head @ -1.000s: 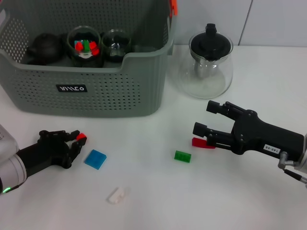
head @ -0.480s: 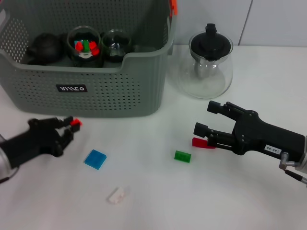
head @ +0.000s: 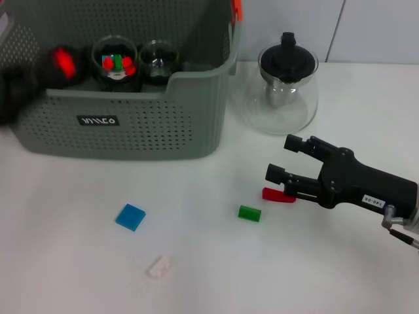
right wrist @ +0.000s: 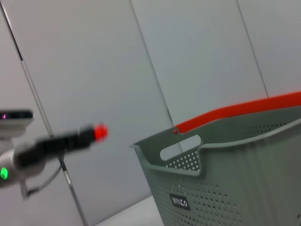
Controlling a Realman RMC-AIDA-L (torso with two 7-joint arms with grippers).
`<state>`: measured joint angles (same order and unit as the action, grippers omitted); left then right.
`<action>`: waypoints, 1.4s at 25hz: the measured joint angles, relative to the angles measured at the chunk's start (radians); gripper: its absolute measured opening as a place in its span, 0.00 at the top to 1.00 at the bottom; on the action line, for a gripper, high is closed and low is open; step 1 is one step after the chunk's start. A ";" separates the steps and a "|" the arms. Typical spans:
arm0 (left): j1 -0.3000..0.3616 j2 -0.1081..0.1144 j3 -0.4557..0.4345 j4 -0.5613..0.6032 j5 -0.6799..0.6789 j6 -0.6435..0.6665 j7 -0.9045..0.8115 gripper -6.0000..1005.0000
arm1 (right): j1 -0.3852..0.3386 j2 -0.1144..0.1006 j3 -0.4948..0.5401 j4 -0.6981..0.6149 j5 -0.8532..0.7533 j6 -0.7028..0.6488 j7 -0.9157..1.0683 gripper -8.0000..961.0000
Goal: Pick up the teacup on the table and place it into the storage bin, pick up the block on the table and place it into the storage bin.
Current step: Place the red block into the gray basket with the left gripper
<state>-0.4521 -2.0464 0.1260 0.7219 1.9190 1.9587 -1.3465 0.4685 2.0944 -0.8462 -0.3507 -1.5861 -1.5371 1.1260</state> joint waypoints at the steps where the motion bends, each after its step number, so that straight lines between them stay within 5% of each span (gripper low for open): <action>1: -0.023 0.009 -0.004 0.003 -0.038 -0.003 -0.060 0.80 | 0.001 0.000 0.001 0.000 0.000 0.000 0.000 0.02; 7: -0.181 0.074 0.048 0.038 -0.108 -0.217 -0.310 0.79 | 0.013 0.003 0.003 0.005 0.000 0.004 -0.004 0.02; 12: -0.244 0.089 0.273 0.140 0.009 -0.538 -0.467 0.79 | 0.017 0.003 0.006 0.006 0.000 0.010 -0.005 0.02; 19: -0.302 0.070 0.560 0.220 0.329 -0.807 -0.697 0.78 | 0.018 0.003 0.007 0.006 0.000 0.012 -0.009 0.02; 32: -0.327 0.014 0.655 0.228 0.400 -1.005 -0.791 0.76 | 0.015 0.002 0.014 0.006 0.000 0.014 -0.009 0.02; 35: -0.306 0.004 0.647 0.258 0.358 -1.002 -0.785 0.63 | 0.015 0.003 0.015 0.006 0.000 0.014 -0.011 0.02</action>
<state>-0.7586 -2.0422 0.7726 0.9794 2.2773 0.9567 -2.1310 0.4832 2.0969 -0.8315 -0.3451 -1.5861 -1.5231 1.1154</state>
